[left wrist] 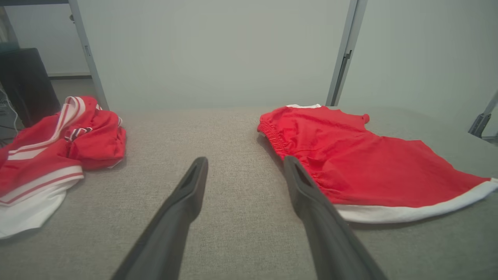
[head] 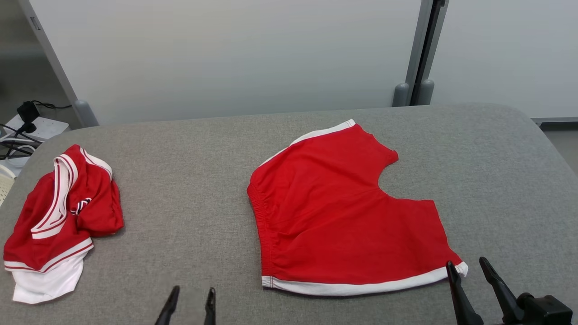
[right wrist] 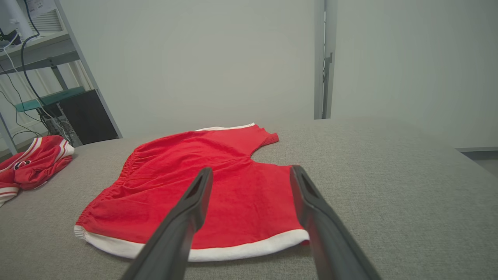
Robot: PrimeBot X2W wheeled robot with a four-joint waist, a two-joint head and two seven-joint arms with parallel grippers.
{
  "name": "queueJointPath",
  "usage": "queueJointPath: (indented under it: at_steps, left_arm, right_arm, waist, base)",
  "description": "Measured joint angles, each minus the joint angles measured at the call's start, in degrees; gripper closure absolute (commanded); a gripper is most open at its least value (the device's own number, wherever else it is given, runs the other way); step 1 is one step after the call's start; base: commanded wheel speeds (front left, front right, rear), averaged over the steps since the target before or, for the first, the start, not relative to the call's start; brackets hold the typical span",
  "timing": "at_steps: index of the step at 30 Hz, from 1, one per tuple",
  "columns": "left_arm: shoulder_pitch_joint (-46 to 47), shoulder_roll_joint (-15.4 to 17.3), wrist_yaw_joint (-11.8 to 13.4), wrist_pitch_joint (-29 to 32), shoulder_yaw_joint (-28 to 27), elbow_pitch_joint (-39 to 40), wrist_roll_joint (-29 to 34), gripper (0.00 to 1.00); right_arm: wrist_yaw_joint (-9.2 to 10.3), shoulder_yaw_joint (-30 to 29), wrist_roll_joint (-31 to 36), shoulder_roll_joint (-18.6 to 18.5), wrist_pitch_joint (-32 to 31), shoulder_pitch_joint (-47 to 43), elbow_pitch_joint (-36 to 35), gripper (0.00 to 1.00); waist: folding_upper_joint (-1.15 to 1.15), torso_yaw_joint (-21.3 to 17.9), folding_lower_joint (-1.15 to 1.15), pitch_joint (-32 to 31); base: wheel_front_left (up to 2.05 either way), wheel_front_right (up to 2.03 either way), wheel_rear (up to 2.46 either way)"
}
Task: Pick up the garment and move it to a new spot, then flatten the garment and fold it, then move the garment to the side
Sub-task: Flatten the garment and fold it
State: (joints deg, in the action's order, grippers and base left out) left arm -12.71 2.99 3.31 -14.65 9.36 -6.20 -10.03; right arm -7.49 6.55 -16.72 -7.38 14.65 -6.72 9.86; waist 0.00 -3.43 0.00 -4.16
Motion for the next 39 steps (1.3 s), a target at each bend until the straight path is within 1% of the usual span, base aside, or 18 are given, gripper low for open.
queueJointPath:
  at_steps: [2, 3, 6, 11, 15, 19, 22, 25, 28, 34, 35, 36, 37, 39]
  left_arm:
    - [0.2, 0.0, -1.0, 0.0, 1.7, -2.5, 0.6, 0.0]
    - [0.8, 0.0, -1.9, 0.0, 3.5, -5.7, 0.5, 0.0]
    - [3.7, 0.0, -3.3, 0.0, 6.0, -10.6, 0.5, 0.0]
    - [9.9, 0.0, -4.3, 0.0, 10.2, -17.1, 0.2, 0.0]
    - [13.8, -0.2, -4.4, 0.0, 13.5, -22.5, -0.8, 0.0]
    - [16.9, -0.2, -4.4, 0.0, 15.9, -27.5, -3.5, 0.0]
    - [19.7, -0.2, -4.3, 0.0, 17.6, -30.9, -4.3, 0.0]
    - [22.0, -0.3, -4.2, 0.0, 18.7, -33.1, -5.3, 0.0]
    - [23.5, -0.4, -3.2, 0.0, 19.4, -34.4, -6.2, 0.0]
    - [25.0, -0.4, -2.7, 0.0, 20.5, -36.0, -6.7, 0.0]
    - [25.2, -0.4, -2.7, 0.0, 20.8, -36.2, -6.7, 0.33]
    - [25.4, -0.4, -2.8, 0.0, 21.1, -36.3, -6.7, 0.59]
    - [25.7, -0.4, -3.0, 0.0, 21.3, -36.4, -6.7, 1.0]
    - [26.2, -0.4, -3.6, 0.0, 21.7, -36.8, -6.7, 1.0]
  right_arm:
    - [0.0, 0.1, 0.0, 0.0, 0.0, 0.0, 0.2, 0.0]
    - [0.0, 0.4, -0.1, 0.0, 0.0, 0.0, 0.3, 0.0]
    - [0.0, 1.0, -0.1, 0.0, 0.0, 0.2, 0.4, 0.0]
    - [0.0, 1.5, -0.5, -0.4, 0.0, 0.6, 0.4, 0.0]
    - [0.0, 1.5, -0.5, -0.9, 0.0, 1.0, 0.4, 0.0]
    - [0.0, 1.5, -0.6, -1.0, 0.0, 1.6, 0.2, 0.0]
    - [0.0, 1.8, -0.7, -1.2, 0.0, 1.9, 0.3, 0.0]
    - [0.0, 2.1, -0.9, -1.8, 0.0, 2.2, 0.5, 0.0]
    - [0.0, 2.1, -1.0, -2.0, 0.0, 2.8, 0.5, 0.0]
    - [0.0, 2.3, -1.1, -2.1, 0.0, 3.5, 0.5, 0.0]
    - [0.0, 2.3, -1.1, -2.1, 0.0, 3.6, 0.5, 0.0]
    - [0.0, 2.3, -1.1, -2.1, 0.0, 3.7, 0.5, 0.0]
    - [0.0, 2.3, -1.1, -2.2, 0.0, 3.8, 0.5, 0.0]
    - [0.0, 2.3, -1.1, -2.2, 0.0, 3.8, 0.5, 0.0]
  waist:
    - [0.0, 0.2, 0.0, 0.2]
    - [0.0, 0.2, 0.0, 0.4]
    - [0.0, 0.0, 0.0, 0.8]
    - [0.0, -0.8, 0.0, 1.6]
    - [0.0, -1.8, 0.0, 2.5]
    - [0.0, -2.7, 0.0, 3.6]
    - [0.0, -3.2, 0.0, 4.6]
    - [0.0, -3.7, 0.0, 5.6]
    - [0.0, -4.0, 0.0, 6.5]
    - [0.0, -4.5, 0.0, 7.3]
    - [0.0, -4.6, 0.0, 7.4]
    - [0.0, -4.6, 0.0, 7.5]
    - [0.0, -4.6, 0.0, 7.6]
    - [0.0, -4.5, 0.0, 7.6]
  base:
    - [0.0, 0.0, 0.0]
    - [0.0, 0.0, 0.0]
    - [0.0, 0.0, 0.0]
    - [0.0, 0.0, 0.0]
    - [0.0, 0.0, 0.0]
    - [0.0, 0.0, 0.0]
    - [0.0, 0.0, 0.0]
    - [0.0, 0.0, 0.0]
    - [0.0, 0.0, 0.0]
    - [0.0, 0.0, 0.0]
    - [0.0, 0.0, 0.0]
    - [0.0, 0.0, 0.0]
    - [0.0, 0.0, 0.0]
    - [0.0, 0.0, 0.0]
